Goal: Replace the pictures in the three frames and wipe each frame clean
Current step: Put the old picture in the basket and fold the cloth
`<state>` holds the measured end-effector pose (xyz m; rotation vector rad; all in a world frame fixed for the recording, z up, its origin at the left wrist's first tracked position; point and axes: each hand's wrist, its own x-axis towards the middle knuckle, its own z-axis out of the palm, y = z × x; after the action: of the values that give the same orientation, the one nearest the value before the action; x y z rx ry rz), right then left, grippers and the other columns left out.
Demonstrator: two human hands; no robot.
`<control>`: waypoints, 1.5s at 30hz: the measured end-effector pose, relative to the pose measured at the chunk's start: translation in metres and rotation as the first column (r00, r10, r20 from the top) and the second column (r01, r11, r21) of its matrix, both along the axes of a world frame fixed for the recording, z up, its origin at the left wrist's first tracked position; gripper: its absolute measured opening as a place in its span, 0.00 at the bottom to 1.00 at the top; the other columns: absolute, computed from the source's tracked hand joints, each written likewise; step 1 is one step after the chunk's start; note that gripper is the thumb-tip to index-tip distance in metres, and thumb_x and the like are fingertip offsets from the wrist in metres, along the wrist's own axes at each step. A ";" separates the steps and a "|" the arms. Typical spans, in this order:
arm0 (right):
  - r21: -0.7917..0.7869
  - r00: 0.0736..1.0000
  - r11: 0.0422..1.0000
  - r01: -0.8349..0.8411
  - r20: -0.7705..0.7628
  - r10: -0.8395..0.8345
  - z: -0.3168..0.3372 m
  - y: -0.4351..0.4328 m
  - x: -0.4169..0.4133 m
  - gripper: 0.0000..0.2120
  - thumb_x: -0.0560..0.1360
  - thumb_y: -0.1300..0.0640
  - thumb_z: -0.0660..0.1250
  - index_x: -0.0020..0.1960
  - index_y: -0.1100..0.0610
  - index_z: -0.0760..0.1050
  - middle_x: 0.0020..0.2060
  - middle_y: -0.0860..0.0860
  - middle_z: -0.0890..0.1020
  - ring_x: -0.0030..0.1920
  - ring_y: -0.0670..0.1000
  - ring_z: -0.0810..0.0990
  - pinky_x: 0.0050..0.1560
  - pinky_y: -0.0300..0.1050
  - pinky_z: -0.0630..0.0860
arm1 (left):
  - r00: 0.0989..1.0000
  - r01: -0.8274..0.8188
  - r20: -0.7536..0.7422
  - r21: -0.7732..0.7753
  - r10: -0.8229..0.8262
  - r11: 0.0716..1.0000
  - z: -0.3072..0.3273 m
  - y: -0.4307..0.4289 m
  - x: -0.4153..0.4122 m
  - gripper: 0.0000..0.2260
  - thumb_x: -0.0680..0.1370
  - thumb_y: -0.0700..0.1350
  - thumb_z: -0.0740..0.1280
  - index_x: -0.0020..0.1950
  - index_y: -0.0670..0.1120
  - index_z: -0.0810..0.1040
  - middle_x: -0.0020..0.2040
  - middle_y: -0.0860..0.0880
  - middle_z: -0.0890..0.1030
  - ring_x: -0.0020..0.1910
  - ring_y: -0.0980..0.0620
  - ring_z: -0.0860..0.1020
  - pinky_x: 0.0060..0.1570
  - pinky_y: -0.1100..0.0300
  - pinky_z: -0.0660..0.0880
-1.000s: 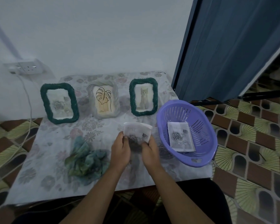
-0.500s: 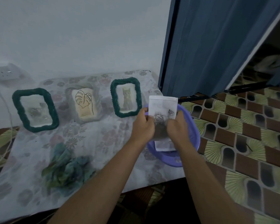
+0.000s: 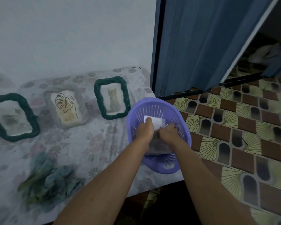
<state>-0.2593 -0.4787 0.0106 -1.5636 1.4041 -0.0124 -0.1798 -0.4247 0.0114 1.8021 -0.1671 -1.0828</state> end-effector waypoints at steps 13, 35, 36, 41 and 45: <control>0.049 0.998 0.998 -0.049 0.033 0.047 -0.007 -0.009 0.006 0.45 0.71 0.52 0.60 0.80 0.55 0.39 0.75 0.60 0.63 0.72 0.65 0.64 0.69 0.64 0.68 | 0.991 -0.068 -0.118 0.004 0.068 0.998 -0.014 -0.013 0.003 0.32 0.77 0.64 0.53 0.76 0.48 0.63 0.69 0.44 0.72 0.62 0.39 0.74 0.65 0.44 0.71; -0.712 0.992 0.700 -0.044 0.051 0.114 0.016 0.003 -0.027 0.20 0.73 0.65 0.64 0.64 0.56 0.76 0.59 0.54 0.81 0.63 0.59 0.74 0.61 0.53 0.69 | 0.657 0.048 0.747 0.097 -0.104 0.994 0.021 0.041 0.034 0.12 0.76 0.43 0.66 0.60 0.51 0.76 0.62 0.48 0.72 0.63 0.43 0.70 0.59 0.46 0.70; -0.735 0.997 0.676 -0.057 -0.013 0.070 0.016 0.005 -0.027 0.23 0.72 0.63 0.65 0.67 0.56 0.74 0.63 0.54 0.78 0.69 0.59 0.68 0.67 0.56 0.65 | 0.661 0.029 0.734 0.180 -0.154 0.983 0.019 0.045 0.036 0.18 0.76 0.44 0.66 0.66 0.51 0.73 0.67 0.47 0.69 0.66 0.42 0.67 0.61 0.44 0.69; -0.562 0.998 0.824 -0.064 -0.055 0.040 0.014 0.006 -0.029 0.34 0.74 0.55 0.66 0.76 0.60 0.58 0.74 0.58 0.65 0.73 0.62 0.61 0.71 0.61 0.59 | 0.857 0.015 0.512 0.087 -0.057 0.996 0.008 0.064 0.039 0.24 0.77 0.44 0.67 0.72 0.46 0.67 0.56 0.47 0.78 0.52 0.46 0.78 0.53 0.54 0.75; -0.542 0.996 0.836 -0.079 -0.001 0.094 0.012 0.008 -0.028 0.33 0.75 0.56 0.67 0.77 0.60 0.58 0.73 0.57 0.66 0.73 0.62 0.62 0.71 0.58 0.60 | 0.893 -0.042 0.449 0.009 0.033 0.999 0.006 0.074 0.041 0.14 0.74 0.43 0.68 0.58 0.53 0.72 0.50 0.50 0.82 0.44 0.50 0.81 0.49 0.46 0.81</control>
<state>-0.2876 -0.4709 0.0230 -2.0827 1.3749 -0.4101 -0.1391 -0.3505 0.0174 2.0420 -0.3986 -0.6236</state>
